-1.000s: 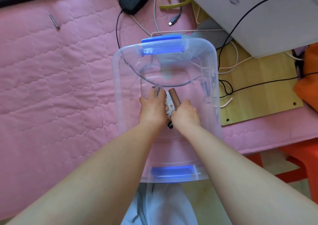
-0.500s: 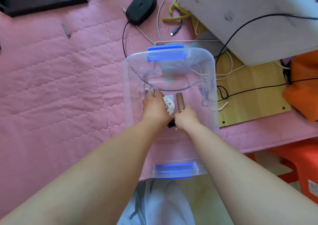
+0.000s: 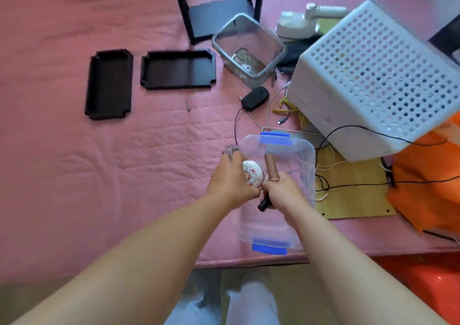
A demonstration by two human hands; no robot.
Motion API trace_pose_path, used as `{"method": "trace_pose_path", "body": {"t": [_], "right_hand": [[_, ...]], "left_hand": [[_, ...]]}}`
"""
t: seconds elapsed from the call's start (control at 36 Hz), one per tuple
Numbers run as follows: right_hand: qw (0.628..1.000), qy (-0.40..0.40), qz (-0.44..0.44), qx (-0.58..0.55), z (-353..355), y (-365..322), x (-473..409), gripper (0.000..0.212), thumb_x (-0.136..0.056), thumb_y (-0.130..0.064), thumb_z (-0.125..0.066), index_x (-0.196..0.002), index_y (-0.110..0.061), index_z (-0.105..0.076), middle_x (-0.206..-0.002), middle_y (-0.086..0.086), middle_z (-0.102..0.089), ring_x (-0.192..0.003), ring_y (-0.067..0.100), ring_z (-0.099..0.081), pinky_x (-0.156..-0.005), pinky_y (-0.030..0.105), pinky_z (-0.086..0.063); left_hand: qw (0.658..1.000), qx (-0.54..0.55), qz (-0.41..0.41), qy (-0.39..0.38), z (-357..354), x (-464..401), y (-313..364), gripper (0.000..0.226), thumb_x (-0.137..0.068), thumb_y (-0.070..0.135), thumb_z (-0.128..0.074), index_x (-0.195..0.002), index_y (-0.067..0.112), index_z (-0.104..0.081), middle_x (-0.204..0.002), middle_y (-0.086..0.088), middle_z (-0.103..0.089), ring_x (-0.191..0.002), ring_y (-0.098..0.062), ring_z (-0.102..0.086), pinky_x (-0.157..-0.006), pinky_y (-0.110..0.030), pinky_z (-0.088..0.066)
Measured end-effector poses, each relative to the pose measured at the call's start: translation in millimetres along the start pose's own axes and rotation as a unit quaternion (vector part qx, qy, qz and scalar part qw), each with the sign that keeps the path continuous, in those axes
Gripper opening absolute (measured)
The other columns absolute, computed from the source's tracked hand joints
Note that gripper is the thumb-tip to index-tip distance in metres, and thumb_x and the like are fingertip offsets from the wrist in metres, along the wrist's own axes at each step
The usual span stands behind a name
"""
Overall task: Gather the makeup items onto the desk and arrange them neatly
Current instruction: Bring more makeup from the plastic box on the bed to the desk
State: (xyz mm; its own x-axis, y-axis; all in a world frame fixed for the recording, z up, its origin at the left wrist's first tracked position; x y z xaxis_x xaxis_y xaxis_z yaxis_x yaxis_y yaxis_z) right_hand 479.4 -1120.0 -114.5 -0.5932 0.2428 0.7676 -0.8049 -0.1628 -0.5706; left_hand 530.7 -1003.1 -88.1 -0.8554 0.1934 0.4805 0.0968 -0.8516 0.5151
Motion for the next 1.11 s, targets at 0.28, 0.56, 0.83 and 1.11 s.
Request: {"method": "trace_pose_path", "body": {"t": [0.28, 0.56, 0.83, 1.11], "right_hand": [[0.979, -0.093, 0.116, 0.142, -73.5, -87.4, 96.9, 0.016, -0.081, -0.008, -0.045, -0.067, -0.015, -0.042, -0.057, 0.005, -0.048, -0.053, 0.024, -0.05, -0.052, 0.026, -0.036], [0.894, -0.238, 0.234, 0.298, -210.1, -121.1, 224.8, 0.015, -0.092, -0.026, -0.04, -0.078, -0.024, -0.045, -0.06, 0.003, -0.046, -0.045, 0.022, -0.044, -0.041, 0.022, -0.032], [0.799, -0.329, 0.304, 0.401, -381.4, -76.4, 373.2, 0.023, -0.092, -0.033, -0.044, -0.088, -0.011, -0.05, -0.064, 0.002, -0.048, -0.055, 0.019, -0.047, -0.056, 0.029, -0.038], [0.695, -0.388, 0.371, 0.479, -542.5, 20.2, 520.1, 0.026, -0.088, -0.038, -0.042, -0.07, -0.019, -0.046, -0.063, 0.003, -0.051, -0.054, 0.021, -0.049, -0.053, 0.029, -0.037]], "left_hand": [[0.987, 0.03, 0.104, 0.118, 108.5, 109.2, -60.6, 0.069, -0.064, 0.043, -0.076, -0.116, 0.014, -0.04, -0.125, -0.004, -0.038, -0.109, -0.024, -0.048, -0.077, -0.029, -0.04], [0.934, 0.071, 0.254, 0.24, 181.5, 258.1, -167.3, 0.082, -0.06, 0.062, -0.072, -0.12, 0.015, -0.043, -0.134, -0.007, -0.04, -0.111, -0.026, -0.053, -0.081, -0.03, -0.043], [0.849, 0.16, 0.38, 0.33, 212.9, 451.1, -300.0, 0.073, -0.058, 0.06, -0.075, -0.113, 0.02, -0.047, -0.122, -0.006, -0.049, -0.101, -0.024, -0.057, -0.079, -0.032, -0.05], [0.77, 0.208, 0.468, 0.38, 194.1, 646.2, -419.0, 0.071, -0.058, 0.062, -0.074, -0.112, 0.024, -0.048, -0.112, 0.0, -0.052, -0.097, -0.02, -0.057, -0.077, -0.03, -0.048]]}}
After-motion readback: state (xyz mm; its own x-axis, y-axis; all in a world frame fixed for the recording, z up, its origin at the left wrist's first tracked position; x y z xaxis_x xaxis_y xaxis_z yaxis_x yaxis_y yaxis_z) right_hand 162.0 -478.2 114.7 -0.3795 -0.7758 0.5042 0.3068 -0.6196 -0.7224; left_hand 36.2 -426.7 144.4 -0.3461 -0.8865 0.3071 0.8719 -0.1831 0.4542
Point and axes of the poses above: each hand's wrist, its own x-axis away from the middle knuckle, its own z-axis out of the back of the hand, y = z × x, the point moved 7 cm from there along -x, towards the middle knuckle
